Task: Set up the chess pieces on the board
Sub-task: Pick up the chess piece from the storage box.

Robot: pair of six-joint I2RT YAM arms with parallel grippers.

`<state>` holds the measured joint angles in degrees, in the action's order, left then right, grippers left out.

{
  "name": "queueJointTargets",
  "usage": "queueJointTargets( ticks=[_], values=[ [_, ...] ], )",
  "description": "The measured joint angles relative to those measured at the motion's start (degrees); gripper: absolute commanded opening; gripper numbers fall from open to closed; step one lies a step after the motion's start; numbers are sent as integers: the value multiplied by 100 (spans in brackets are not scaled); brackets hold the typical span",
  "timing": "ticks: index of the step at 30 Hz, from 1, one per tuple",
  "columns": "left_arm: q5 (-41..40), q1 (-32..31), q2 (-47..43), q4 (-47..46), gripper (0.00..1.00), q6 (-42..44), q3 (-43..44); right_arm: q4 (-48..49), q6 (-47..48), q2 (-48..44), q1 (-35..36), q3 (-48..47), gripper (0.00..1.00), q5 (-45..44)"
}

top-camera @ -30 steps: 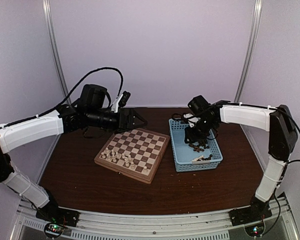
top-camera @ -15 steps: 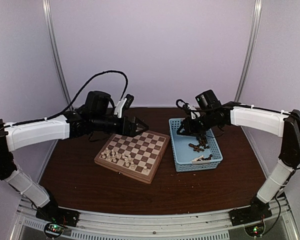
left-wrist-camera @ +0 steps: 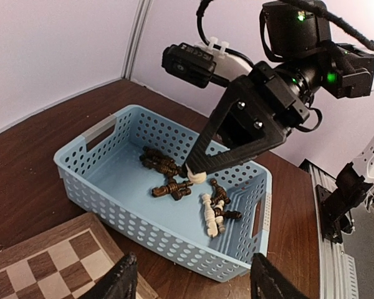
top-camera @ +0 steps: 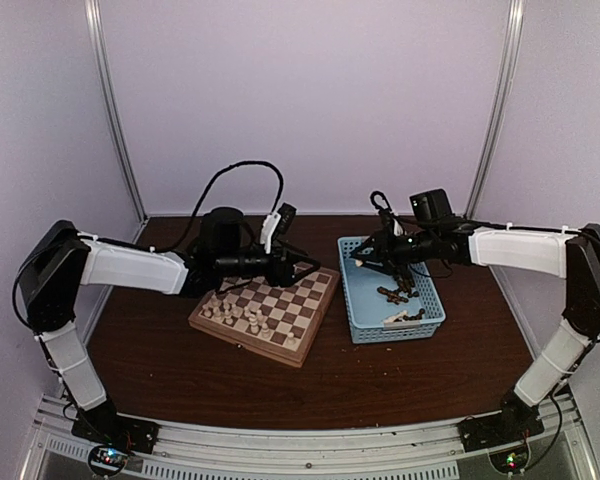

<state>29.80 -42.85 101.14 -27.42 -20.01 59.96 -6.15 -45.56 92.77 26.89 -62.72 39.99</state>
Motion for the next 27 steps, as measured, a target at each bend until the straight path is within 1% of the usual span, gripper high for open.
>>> queueJointTargets(
  ticks=[4, 10, 16, 20, 23, 27],
  values=[
    [223, -33, 612, -518, 61, -22, 350, 372, -380, -96, 0, 136, 32, 190],
    [376, -101, 1147, -879, 61, -105, 885, 804, -715, -138, 2, 236, 32, 396],
    [538, -190, 1440, -1064, 55, -219, 1272, 1132, -940, -138, 2, 269, 32, 555],
    [623, -208, 1574, -1167, 47, -317, 1405, 1274, -1067, -138, 2, 317, 32, 636],
    [678, -212, 1668, -1207, 43, -387, 1537, 1475, -1209, -138, 9, 374, 33, 684],
    [758, -212, 1773, -1261, 42, -435, 1663, 1657, -1355, -138, 13, 439, 33, 758]
  ],
)
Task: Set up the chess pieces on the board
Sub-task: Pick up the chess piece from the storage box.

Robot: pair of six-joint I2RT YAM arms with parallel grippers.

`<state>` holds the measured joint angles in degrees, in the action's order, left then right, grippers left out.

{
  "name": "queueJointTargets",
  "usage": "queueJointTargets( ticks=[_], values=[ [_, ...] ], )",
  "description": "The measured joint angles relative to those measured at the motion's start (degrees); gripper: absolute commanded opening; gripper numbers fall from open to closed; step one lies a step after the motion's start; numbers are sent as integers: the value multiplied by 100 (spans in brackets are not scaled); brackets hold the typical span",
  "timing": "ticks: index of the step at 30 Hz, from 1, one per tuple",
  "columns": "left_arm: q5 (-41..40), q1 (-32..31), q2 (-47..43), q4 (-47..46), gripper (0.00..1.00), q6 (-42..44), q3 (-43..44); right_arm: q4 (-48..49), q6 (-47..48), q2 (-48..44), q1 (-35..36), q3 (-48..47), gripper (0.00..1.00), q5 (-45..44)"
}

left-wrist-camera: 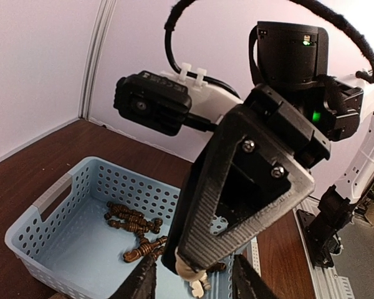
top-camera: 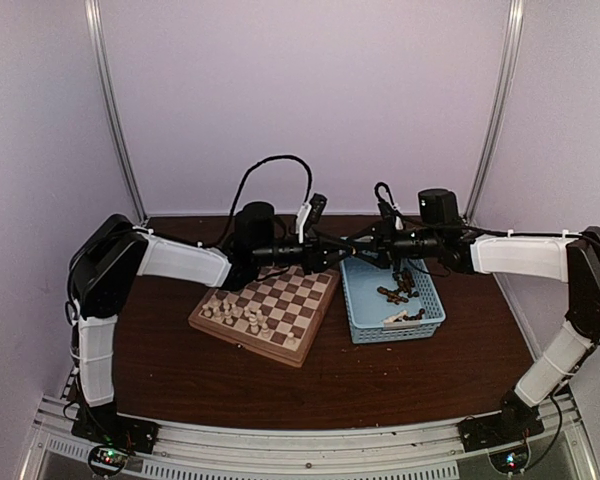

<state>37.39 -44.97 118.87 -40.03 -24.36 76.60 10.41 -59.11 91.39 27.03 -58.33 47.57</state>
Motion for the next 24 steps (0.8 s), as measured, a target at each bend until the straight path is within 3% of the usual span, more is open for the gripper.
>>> queueJointTargets(
  ticks=[12, 19, 24],
  values=[
    [199, 15, 153, -68, 22, -164, 170, 573, -501, 2, 11, 111, 34, 118],
    [212, 35, 168, -94, 36, -210, 192, 752, -612, 31, 13, 151, 34, 136],
    [227, 15, 232, -116, 33, -225, 278, 905, -730, 52, 63, 173, 34, 201]
  ],
)
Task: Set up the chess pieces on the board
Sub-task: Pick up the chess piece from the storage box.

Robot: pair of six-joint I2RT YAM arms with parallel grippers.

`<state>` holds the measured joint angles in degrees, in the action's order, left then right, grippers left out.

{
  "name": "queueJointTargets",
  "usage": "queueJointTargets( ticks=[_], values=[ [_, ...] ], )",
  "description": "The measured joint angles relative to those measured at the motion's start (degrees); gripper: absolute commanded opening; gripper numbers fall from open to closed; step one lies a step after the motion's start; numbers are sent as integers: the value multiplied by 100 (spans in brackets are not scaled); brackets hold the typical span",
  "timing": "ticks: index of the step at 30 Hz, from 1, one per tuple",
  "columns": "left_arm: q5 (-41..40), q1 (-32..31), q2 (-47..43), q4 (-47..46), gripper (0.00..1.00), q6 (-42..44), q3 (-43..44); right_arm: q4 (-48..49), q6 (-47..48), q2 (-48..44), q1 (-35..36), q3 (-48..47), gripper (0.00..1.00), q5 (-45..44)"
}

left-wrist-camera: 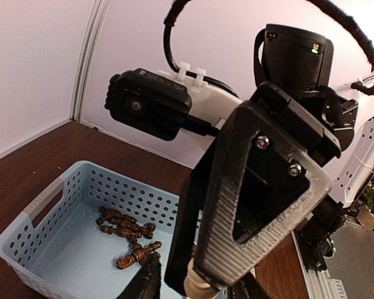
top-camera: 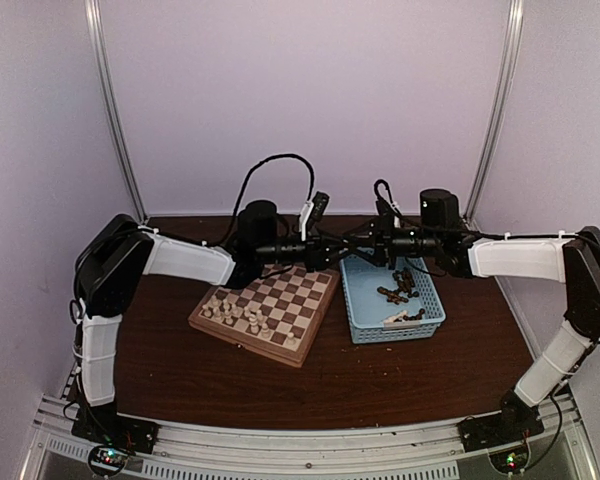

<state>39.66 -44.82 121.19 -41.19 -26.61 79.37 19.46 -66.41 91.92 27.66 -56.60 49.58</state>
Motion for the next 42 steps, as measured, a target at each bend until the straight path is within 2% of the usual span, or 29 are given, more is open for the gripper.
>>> queueJointTargets(
  ticks=[5, 10, 15, 22, 29, 32, 37, 42],
  values=[
    [7, 0, 35, -68, 12, -57, 7, 111, -17, 2, 9, 7, 34, 76],
    [48, 28, 35, -105, 7, -160, 15, 229, 26, 2, 7, 42, 37, 131],
    [20, 24, 35, -79, 3, -157, -11, 350, 11, 2, 7, 70, 65, 164],
    [-136, -4, -63, -111, 2, -122, -328, 485, -2, -22, 31, 164, 85, 262],
    [-304, -70, -577, -114, 2, -72, -863, 798, 52, -144, 94, 291, 87, 638],
    [-350, 44, -986, -55, 3, 33, -1207, 688, 358, -240, -74, 308, 88, 586],
    [-415, 181, -1587, 92, 3, 170, -1445, -295, 1436, -328, -203, 140, 88, 503],
    [-435, 181, -1893, 299, 4, 302, -1613, -826, 2159, -409, -197, 61, 87, 605]
  ],
)
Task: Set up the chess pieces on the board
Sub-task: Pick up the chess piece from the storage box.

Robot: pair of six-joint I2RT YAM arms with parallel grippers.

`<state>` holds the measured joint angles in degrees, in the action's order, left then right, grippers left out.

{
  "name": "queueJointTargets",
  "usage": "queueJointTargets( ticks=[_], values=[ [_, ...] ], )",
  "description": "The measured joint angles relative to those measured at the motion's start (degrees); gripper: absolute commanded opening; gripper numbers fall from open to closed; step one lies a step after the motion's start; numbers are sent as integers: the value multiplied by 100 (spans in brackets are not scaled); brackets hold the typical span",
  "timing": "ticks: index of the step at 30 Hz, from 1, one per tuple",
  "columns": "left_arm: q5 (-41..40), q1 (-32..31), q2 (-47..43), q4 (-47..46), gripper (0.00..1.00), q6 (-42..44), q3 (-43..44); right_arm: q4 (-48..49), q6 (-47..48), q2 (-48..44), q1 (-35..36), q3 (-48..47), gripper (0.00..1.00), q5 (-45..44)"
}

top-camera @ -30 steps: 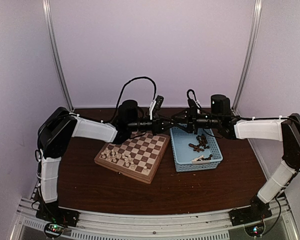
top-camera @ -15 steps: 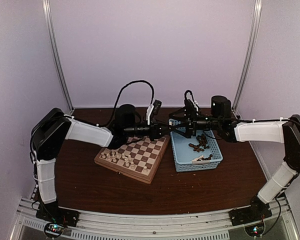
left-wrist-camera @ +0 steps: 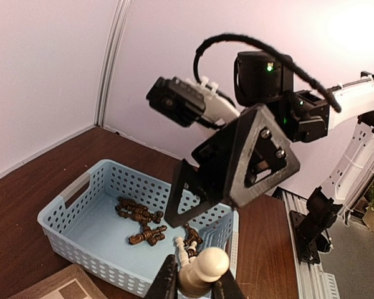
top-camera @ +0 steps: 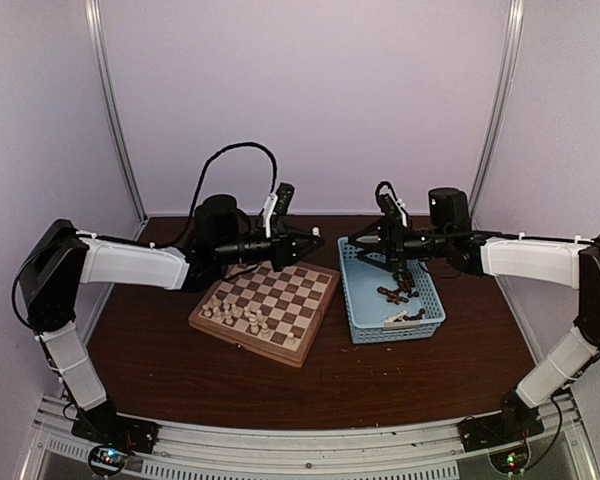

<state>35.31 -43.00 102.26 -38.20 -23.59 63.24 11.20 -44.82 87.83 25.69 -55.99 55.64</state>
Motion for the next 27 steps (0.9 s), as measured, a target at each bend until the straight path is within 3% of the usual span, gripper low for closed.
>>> queueJointTargets(
  ticks=[10, 19, 27],
  values=[
    [-103, -2, -470, 710, 4, 170, -372, 214, 852, -568, 4, 13, 87, 658],
    [-101, -2, -973, 831, 4, 74, -575, 2000, 476, -929, 79, 409, 86, 1460],
    [-72, -2, -1137, 881, 4, -4, -730, 4175, -715, -820, 238, 516, 86, 1856]
  ],
)
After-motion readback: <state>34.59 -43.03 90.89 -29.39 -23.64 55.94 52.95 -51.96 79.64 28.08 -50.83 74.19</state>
